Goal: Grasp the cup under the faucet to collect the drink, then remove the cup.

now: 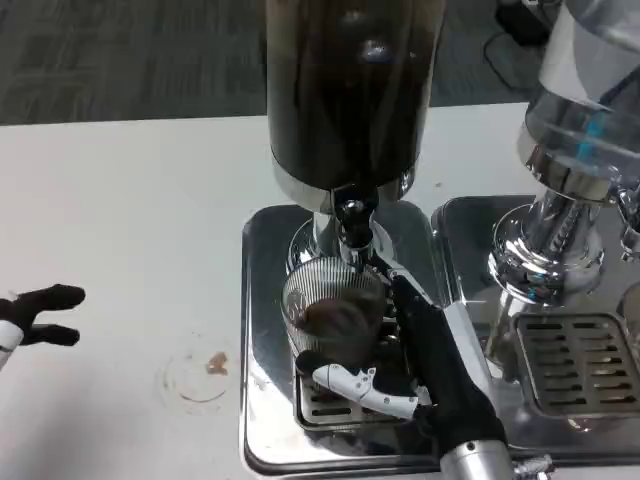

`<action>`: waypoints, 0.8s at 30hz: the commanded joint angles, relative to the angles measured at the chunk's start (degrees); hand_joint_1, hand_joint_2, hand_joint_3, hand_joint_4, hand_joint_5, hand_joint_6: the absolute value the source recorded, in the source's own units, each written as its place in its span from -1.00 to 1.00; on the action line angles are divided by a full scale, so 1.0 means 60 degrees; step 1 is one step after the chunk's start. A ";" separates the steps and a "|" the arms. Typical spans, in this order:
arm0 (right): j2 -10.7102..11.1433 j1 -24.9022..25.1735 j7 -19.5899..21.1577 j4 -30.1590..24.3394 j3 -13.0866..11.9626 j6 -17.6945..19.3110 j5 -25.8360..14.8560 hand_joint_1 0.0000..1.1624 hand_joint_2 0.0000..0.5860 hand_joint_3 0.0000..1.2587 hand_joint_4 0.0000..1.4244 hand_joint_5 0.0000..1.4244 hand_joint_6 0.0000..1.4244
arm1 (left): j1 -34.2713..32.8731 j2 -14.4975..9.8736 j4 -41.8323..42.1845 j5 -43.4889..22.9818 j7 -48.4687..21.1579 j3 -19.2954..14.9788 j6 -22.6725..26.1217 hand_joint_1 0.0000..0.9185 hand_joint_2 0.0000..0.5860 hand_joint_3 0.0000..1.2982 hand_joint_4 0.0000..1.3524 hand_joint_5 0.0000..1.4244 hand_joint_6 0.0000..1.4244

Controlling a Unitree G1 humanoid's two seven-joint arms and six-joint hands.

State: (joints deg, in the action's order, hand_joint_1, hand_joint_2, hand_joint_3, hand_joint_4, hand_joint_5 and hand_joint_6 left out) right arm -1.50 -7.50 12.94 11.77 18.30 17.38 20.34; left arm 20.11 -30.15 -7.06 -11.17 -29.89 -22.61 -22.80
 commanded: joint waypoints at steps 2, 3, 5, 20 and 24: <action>-0.0046 0.0077 0.0009 0.0303 -0.0035 0.0066 -0.0032 0.64 -0.53 -0.67 -0.60 -0.44 -0.22 | 0.0196 0.0200 0.0234 -0.0037 0.0251 -0.0070 0.0099 -1.00 -0.12 -0.42 -0.64 -0.47 -0.92; -0.0077 0.0095 0.0131 0.0336 -0.0069 0.0117 -0.0007 0.63 -0.53 -0.65 -0.59 -0.42 -0.22 | 0.0212 0.0210 0.0257 -0.0029 0.0269 -0.0078 0.0105 -1.00 -0.12 -0.42 -0.63 -0.47 -0.92; -0.0090 0.0126 0.0248 0.0374 -0.0086 0.0175 0.0032 0.63 -0.53 -0.59 -0.55 -0.37 -0.16 | 0.0238 0.0227 0.0300 -0.0022 0.0289 -0.0085 0.0123 -1.00 -0.12 -0.42 -0.63 -0.47 -0.92; -0.0238 0.0108 0.0639 0.0374 -0.0015 0.0245 0.0190 0.66 -0.49 -0.43 -0.43 -0.16 0.15 | 0.0214 0.0067 0.0291 -0.0052 0.0229 -0.0153 0.0213 -1.00 -0.12 -0.42 -0.62 -0.46 -0.92; -0.0255 0.0142 0.0725 0.0419 0.0011 0.0287 0.0227 0.66 -0.47 -0.42 -0.41 -0.13 0.19 | 0.0205 0.0088 0.0292 -0.0038 0.0206 -0.0191 0.0226 -1.00 -0.12 -0.42 -0.62 -0.46 -0.92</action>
State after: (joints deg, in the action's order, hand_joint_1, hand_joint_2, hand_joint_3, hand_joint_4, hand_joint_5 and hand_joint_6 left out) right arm -2.49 -6.75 16.54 13.66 18.26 18.19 21.12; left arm 21.28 -29.08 -5.56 -11.10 -28.54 -23.56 -22.20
